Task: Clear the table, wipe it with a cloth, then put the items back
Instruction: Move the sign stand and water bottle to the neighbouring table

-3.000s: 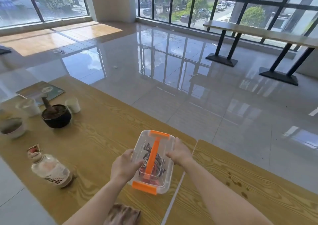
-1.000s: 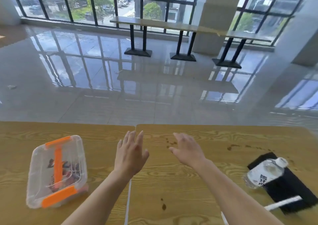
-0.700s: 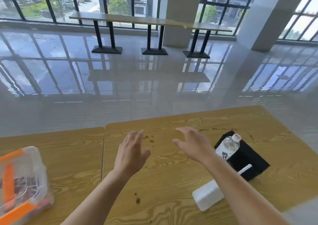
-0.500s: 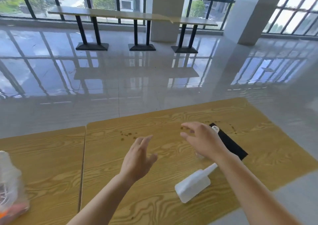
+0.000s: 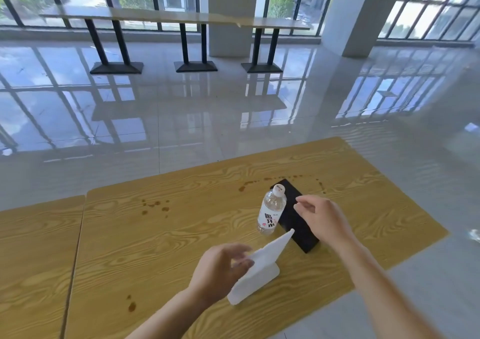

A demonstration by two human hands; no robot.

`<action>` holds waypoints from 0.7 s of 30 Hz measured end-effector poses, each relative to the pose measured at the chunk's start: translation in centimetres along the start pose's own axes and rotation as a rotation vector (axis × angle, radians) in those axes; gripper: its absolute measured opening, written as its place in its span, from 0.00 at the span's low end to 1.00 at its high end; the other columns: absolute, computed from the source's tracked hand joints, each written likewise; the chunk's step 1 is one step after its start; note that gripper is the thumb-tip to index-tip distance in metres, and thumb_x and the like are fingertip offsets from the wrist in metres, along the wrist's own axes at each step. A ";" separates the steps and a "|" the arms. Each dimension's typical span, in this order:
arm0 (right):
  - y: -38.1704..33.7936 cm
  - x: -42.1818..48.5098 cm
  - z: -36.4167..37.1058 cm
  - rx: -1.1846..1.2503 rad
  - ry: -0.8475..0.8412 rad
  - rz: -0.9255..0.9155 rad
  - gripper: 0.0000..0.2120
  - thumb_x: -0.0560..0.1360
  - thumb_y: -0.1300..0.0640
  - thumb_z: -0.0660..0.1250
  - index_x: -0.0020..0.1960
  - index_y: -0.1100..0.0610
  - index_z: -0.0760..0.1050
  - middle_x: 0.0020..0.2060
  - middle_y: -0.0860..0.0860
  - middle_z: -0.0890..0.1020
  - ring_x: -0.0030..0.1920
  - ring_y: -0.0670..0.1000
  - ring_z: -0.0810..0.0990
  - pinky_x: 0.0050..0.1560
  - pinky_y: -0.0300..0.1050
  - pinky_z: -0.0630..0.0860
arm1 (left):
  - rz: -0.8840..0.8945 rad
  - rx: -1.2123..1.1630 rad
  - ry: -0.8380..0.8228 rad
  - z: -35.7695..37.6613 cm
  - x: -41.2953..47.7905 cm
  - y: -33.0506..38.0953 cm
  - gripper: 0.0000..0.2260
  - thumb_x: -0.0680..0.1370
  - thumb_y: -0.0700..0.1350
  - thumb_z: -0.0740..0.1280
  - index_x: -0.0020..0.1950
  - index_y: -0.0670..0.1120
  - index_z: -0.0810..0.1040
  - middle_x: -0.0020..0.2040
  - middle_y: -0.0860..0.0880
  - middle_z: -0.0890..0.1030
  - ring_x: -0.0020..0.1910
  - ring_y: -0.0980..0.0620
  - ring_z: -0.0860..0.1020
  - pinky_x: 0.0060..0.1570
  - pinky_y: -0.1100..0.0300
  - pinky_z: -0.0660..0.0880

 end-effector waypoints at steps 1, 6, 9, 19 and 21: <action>1.0 0.7 0.2 0.016 0.004 0.029 0.14 0.79 0.49 0.68 0.63 0.51 0.79 0.55 0.46 0.84 0.52 0.44 0.80 0.52 0.43 0.76 | 0.024 0.017 0.032 0.1 0.0 0.5 0.08 0.77 0.52 0.69 0.54 0.57 0.82 0.44 0.60 0.84 0.46 0.61 0.80 0.49 0.55 0.78; 5.0 4.0 1.9 0.047 -0.015 0.153 0.18 0.78 0.56 0.69 0.67 0.55 0.76 0.59 0.51 0.83 0.56 0.49 0.80 0.55 0.44 0.74 | 0.049 0.149 0.174 -1.3 0.0 1.0 0.04 0.78 0.47 0.68 0.50 0.55 0.81 0.37 0.56 0.82 0.37 0.55 0.78 0.40 0.55 0.76; 6.8 4.7 3.3 0.075 -0.068 0.208 0.26 0.76 0.56 0.72 0.72 0.55 0.71 0.62 0.52 0.80 0.58 0.51 0.79 0.57 0.47 0.75 | -0.002 0.124 0.255 -2.8 -0.2 0.4 0.05 0.78 0.44 0.70 0.47 0.54 0.83 0.38 0.57 0.83 0.38 0.56 0.80 0.41 0.55 0.77; 3.2 5.8 8.7 0.321 -0.169 0.041 0.46 0.66 0.49 0.81 0.77 0.50 0.60 0.62 0.43 0.75 0.63 0.49 0.74 0.59 0.48 0.74 | -0.117 0.144 0.427 -7.3 -1.3 -1.9 0.06 0.78 0.42 0.71 0.46 0.54 0.83 0.36 0.55 0.82 0.37 0.51 0.80 0.38 0.51 0.77; 2.4 6.1 8.9 0.260 -0.143 -0.003 0.39 0.66 0.49 0.81 0.72 0.48 0.65 0.53 0.40 0.75 0.55 0.48 0.76 0.47 0.38 0.72 | -0.138 0.126 0.459 -8.1 -1.5 -2.3 0.06 0.78 0.42 0.71 0.47 0.54 0.84 0.36 0.55 0.83 0.37 0.50 0.81 0.38 0.51 0.77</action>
Point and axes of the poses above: each hand's wrist, its own x-axis towards the middle knuckle, its own z-axis out of the palm, y = z × x, the point moved 8 cm from there along x, towards the middle knuckle
